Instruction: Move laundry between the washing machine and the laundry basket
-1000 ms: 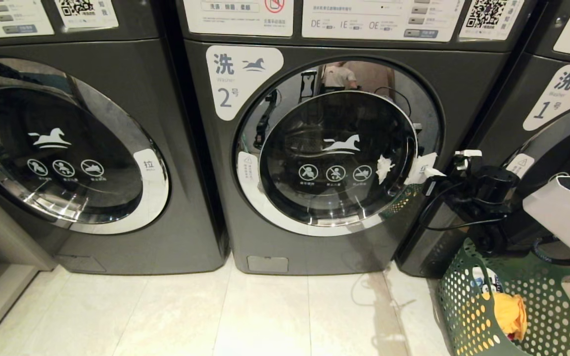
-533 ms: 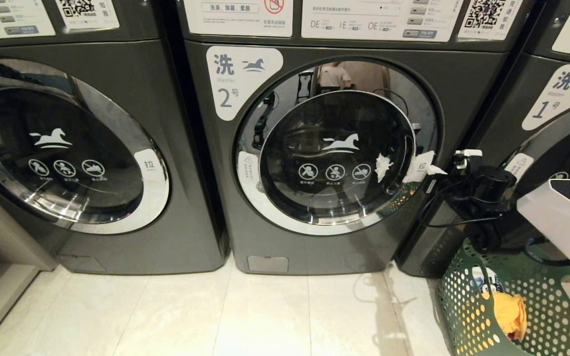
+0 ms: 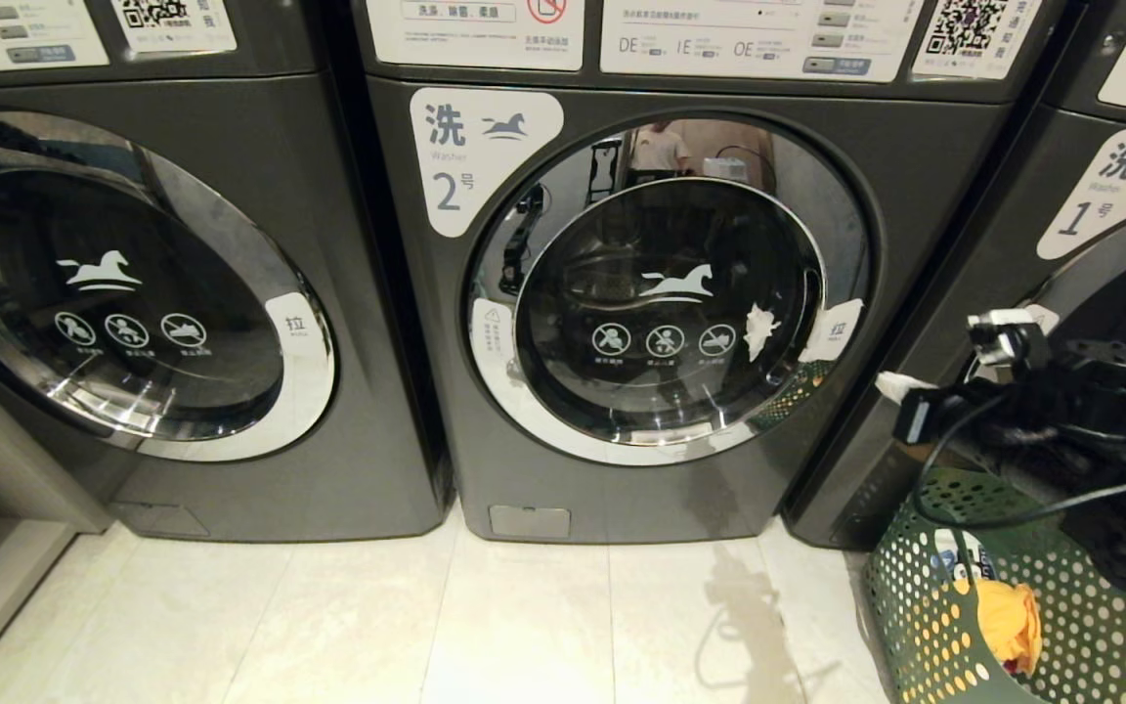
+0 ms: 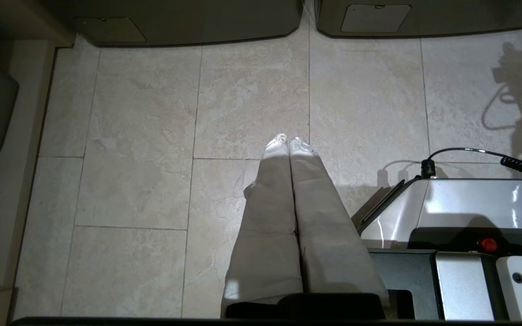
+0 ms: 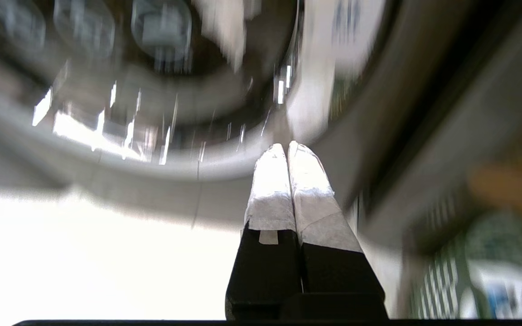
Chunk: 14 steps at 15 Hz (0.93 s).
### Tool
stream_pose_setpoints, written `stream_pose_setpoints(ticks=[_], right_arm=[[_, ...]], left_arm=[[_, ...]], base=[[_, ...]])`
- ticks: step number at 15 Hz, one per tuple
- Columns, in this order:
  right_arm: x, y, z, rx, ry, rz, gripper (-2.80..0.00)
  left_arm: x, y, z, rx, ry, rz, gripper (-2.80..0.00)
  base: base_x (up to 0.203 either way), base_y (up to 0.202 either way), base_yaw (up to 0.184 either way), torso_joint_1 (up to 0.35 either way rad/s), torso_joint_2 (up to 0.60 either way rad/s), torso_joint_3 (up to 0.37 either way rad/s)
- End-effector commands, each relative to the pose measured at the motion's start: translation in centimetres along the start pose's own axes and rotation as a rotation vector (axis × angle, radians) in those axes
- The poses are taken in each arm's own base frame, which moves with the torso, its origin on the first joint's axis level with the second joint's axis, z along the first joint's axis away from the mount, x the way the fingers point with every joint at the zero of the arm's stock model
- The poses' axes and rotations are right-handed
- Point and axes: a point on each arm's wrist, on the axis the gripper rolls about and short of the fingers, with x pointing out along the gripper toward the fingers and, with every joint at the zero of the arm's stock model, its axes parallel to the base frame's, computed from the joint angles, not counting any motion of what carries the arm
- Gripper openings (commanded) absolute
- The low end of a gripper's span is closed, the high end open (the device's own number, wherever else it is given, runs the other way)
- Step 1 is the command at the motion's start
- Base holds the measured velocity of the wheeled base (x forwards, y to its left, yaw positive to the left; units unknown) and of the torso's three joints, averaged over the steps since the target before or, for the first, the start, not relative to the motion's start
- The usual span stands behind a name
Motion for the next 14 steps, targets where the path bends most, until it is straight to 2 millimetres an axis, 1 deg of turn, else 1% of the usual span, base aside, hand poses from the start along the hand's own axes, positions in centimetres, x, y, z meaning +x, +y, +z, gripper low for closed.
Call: stream_pose_setpoints(ticks=[1, 2, 3, 4, 5, 7, 8, 10, 11, 13, 14], right_arm=[[-6.7, 1.6, 0.4, -0.015, 0.010, 0.010, -2.80], [-9.6, 2.2, -1.9, -0.017, 0.100, 0.019, -2.80], [-12.3, 2.8, -3.6, -0.020, 0.172, 0.026, -2.80], [-14.4, 3.2, -4.9, -0.018, 0.243, 0.026, -2.80], [-16.2, 3.5, -5.5, -0.023, 0.289, 0.019, -2.80], [-18.3, 4.0, -6.0, -0.021, 0.387, 0.005, -2.80], [-19.5, 4.2, -6.5, -0.012, 0.447, 0.003, -2.80], [-21.9, 4.7, -7.3, 0.005, 0.541, 0.003, -2.80], [-23.2, 5.0, -7.5, 0.005, 0.559, 0.003, -2.80], [-25.6, 5.5, -7.6, -0.009, 0.555, -0.029, -2.80], [-26.8, 5.7, -7.7, -0.024, 0.547, -0.059, -2.80]], left_arm=[[1.8, -0.2, -1.3, -0.001, 0.041, -0.007, -2.80], [3.0, -0.3, -2.3, -0.002, 0.065, -0.009, -2.80], [4.2, -0.5, -3.5, -0.004, 0.095, -0.011, -2.80], [5.4, -0.7, -4.8, -0.005, 0.135, -0.015, -2.80], [6.5, -0.9, -6.2, -0.006, 0.170, -0.021, -2.80], [8.0, -1.4, -9.0, -0.009, 0.173, -0.024, -2.80], [8.4, -1.5, -9.4, -0.010, 0.114, -0.030, -2.80], [8.5, -1.6, -9.7, -0.009, 0.053, -0.081, -2.80], [8.7, -1.6, -9.7, -0.008, 0.030, -0.081, -2.80], [9.5, -1.5, -9.3, 0.005, -0.102, -0.053, -2.80], [9.9, -1.5, -9.5, 0.015, -0.143, -0.037, -2.80]], base=[[0.000, 0.000, 0.000, 0.000, 0.00, 0.000], [0.000, 0.000, 0.000, 0.000, 0.00, 0.000], [0.000, 0.000, 0.000, 0.000, 0.00, 0.000], [0.000, 0.000, 0.000, 0.000, 0.00, 0.000], [0.000, 0.000, 0.000, 0.000, 0.00, 0.000], [0.000, 0.000, 0.000, 0.000, 0.00, 0.000], [0.000, 0.000, 0.000, 0.000, 0.00, 0.000], [0.000, 0.000, 0.000, 0.000, 0.00, 0.000], [0.000, 0.000, 0.000, 0.000, 0.00, 0.000], [0.000, 0.000, 0.000, 0.000, 0.00, 0.000], [0.000, 0.000, 0.000, 0.000, 0.00, 0.000]])
